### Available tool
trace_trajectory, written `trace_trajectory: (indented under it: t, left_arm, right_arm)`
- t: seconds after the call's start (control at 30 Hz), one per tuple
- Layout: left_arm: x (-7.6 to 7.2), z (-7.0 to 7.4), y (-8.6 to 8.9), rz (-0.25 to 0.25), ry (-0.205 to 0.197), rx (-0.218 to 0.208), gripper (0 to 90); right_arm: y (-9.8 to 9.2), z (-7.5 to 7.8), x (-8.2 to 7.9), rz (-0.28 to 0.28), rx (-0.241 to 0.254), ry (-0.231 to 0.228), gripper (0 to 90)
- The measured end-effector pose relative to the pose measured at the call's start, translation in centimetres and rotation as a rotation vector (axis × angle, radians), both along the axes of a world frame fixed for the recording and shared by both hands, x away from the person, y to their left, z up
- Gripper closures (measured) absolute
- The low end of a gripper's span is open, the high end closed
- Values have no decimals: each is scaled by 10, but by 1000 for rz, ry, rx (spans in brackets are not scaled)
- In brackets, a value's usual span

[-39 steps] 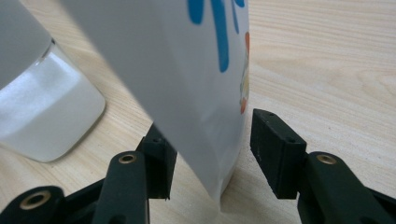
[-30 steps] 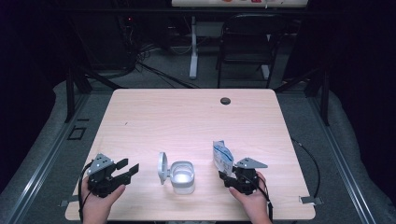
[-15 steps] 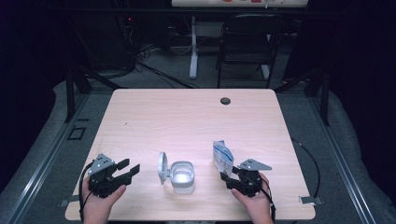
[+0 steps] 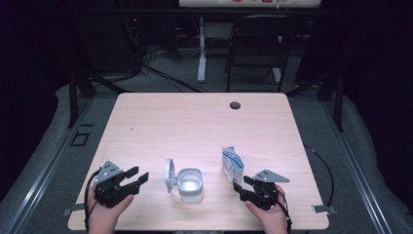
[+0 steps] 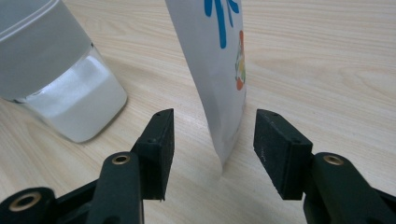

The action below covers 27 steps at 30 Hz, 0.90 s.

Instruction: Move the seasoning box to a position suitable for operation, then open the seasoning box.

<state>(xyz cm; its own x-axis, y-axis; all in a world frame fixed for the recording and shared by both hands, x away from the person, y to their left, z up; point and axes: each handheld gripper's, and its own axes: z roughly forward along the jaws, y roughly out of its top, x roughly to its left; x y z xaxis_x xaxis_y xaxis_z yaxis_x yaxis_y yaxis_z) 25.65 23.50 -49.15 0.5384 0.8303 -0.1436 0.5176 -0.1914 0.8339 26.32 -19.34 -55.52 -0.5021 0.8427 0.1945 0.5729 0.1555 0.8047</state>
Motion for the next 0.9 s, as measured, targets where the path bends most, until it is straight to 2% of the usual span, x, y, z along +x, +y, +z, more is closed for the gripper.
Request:
trace_trajectory:
  t: [0.37,0.9]
  left_arm:
    - [-3,5,-12,-49,-11,-1,577]
    - [-8,5,-41,-157,-21,18,637]
  right_arm:
    - [-8,2,-7,-18,11,-15,481]
    - [-17,0,-11,-44,13,-14,480]
